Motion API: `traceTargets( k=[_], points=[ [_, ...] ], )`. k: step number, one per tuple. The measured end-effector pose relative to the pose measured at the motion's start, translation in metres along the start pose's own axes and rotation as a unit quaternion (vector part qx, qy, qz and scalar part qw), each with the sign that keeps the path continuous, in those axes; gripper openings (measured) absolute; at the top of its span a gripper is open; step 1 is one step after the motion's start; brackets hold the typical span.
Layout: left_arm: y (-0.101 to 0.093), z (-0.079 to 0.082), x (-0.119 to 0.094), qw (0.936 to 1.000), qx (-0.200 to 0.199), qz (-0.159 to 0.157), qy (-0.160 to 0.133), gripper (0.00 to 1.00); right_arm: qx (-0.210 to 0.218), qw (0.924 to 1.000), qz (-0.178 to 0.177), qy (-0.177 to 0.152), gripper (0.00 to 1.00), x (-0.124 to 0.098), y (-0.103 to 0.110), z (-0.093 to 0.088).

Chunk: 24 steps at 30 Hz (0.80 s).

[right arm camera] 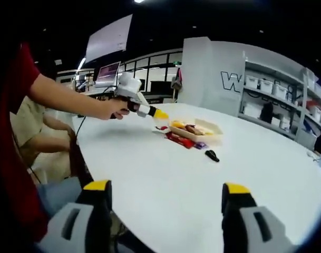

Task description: Place the target food into the container with the food tongs after gripping and lifting it, then release it inside without dropping or visibly crushing the food.

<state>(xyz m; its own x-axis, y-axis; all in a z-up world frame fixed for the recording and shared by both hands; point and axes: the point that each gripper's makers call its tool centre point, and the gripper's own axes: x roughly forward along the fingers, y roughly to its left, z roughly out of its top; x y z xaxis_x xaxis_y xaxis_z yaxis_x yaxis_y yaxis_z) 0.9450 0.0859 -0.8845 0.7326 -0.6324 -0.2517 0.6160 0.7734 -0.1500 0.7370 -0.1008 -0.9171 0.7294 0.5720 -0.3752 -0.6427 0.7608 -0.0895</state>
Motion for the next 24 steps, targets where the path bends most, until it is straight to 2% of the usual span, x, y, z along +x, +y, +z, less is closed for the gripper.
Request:
traceTargets(
  k=[6, 11, 12, 14, 15, 16, 17, 21, 24],
  points=[
    [-0.002, 0.019, -0.013, 0.9998, -0.007, -0.003, -0.016, 0.20, 0.006, 0.9999, 0.010, -0.011, 0.85, 0.003, 0.004, 0.006],
    [-0.005, 0.003, -0.010, 0.9999, 0.012, -0.005, 0.009, 0.23, 0.003, 0.9997, 0.020, -0.013, 0.85, 0.006, 0.011, 0.008],
    [-0.005, -0.004, -0.008, 0.9996, 0.019, -0.005, 0.019, 0.25, 0.003, 0.9997, 0.021, -0.013, 0.85, 0.005, 0.012, 0.008],
    [-0.011, -0.015, -0.005, 0.9986, 0.036, -0.027, 0.028, 0.27, 0.001, 0.9997, 0.022, -0.013, 0.85, 0.005, 0.014, 0.008],
    [-0.015, -0.026, -0.005, 0.9970, 0.048, -0.037, 0.048, 0.28, -0.001, 0.9997, 0.022, -0.011, 0.85, 0.004, 0.014, 0.007],
    [-0.014, -0.031, -0.005, 0.9953, 0.076, -0.029, 0.053, 0.28, -0.002, 0.9997, 0.021, -0.011, 0.85, 0.004, 0.014, 0.007],
    [-0.011, -0.035, -0.004, 0.9941, 0.087, -0.029, 0.058, 0.28, -0.002, 0.9997, 0.020, -0.011, 0.85, 0.003, 0.013, 0.007],
    [-0.012, -0.038, -0.008, 0.9967, 0.052, -0.026, 0.057, 0.29, 0.005, 0.9997, 0.017, -0.013, 0.85, 0.002, 0.009, 0.009],
    [-0.015, -0.039, -0.010, 0.9961, 0.060, -0.032, 0.056, 0.29, -0.001, 0.9998, 0.019, -0.010, 0.85, 0.005, 0.008, 0.010]
  ],
)
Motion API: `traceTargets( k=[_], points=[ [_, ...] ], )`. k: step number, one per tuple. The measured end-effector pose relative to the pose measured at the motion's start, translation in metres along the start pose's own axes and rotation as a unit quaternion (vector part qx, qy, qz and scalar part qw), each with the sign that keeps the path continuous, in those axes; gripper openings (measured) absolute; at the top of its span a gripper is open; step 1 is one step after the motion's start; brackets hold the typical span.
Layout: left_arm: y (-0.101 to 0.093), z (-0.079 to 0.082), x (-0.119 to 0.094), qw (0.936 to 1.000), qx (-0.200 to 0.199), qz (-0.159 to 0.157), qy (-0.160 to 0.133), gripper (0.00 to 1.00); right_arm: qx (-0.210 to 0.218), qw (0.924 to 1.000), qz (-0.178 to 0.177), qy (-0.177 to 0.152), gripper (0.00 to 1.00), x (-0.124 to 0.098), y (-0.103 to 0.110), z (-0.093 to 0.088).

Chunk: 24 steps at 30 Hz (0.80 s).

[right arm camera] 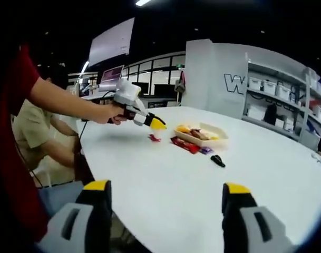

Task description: Place the target food into the container with the food tongs after gripping and lifting it, then release it inside without dropping or visibly crushing the food.

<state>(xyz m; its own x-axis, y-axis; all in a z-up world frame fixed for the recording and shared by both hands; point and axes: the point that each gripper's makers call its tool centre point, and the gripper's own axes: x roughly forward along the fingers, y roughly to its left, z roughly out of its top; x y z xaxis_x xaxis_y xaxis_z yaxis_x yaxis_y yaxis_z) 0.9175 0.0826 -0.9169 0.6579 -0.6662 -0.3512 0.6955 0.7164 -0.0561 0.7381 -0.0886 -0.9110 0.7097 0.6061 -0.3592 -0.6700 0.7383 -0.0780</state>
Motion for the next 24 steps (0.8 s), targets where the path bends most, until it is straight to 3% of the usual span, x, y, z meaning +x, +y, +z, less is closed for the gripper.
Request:
traceTargets(
  k=[7, 10, 15, 19, 24],
  points=[
    [0.006, -0.009, -0.001, 0.9999, -0.012, 0.011, 0.001, 0.28, -0.006, 1.0000, 0.005, -0.001, 0.85, 0.006, 0.004, 0.002],
    [-0.006, -0.008, -0.001, 0.9979, 0.060, -0.002, -0.024, 0.24, -0.004, 1.0000, 0.008, -0.003, 0.85, 0.007, 0.007, 0.002],
    [-0.004, -0.008, -0.002, 0.9989, 0.040, 0.011, -0.020, 0.21, -0.009, 0.9999, 0.011, 0.003, 0.85, 0.009, 0.009, -0.002],
    [0.002, -0.008, -0.004, 0.9996, 0.000, 0.014, -0.024, 0.21, -0.005, 0.9999, 0.013, -0.005, 0.86, 0.007, 0.010, 0.002],
    [-0.002, -0.007, -0.005, 0.9998, 0.005, 0.018, -0.010, 0.21, -0.006, 0.9999, 0.010, -0.010, 0.86, 0.005, 0.007, 0.005]
  ],
)
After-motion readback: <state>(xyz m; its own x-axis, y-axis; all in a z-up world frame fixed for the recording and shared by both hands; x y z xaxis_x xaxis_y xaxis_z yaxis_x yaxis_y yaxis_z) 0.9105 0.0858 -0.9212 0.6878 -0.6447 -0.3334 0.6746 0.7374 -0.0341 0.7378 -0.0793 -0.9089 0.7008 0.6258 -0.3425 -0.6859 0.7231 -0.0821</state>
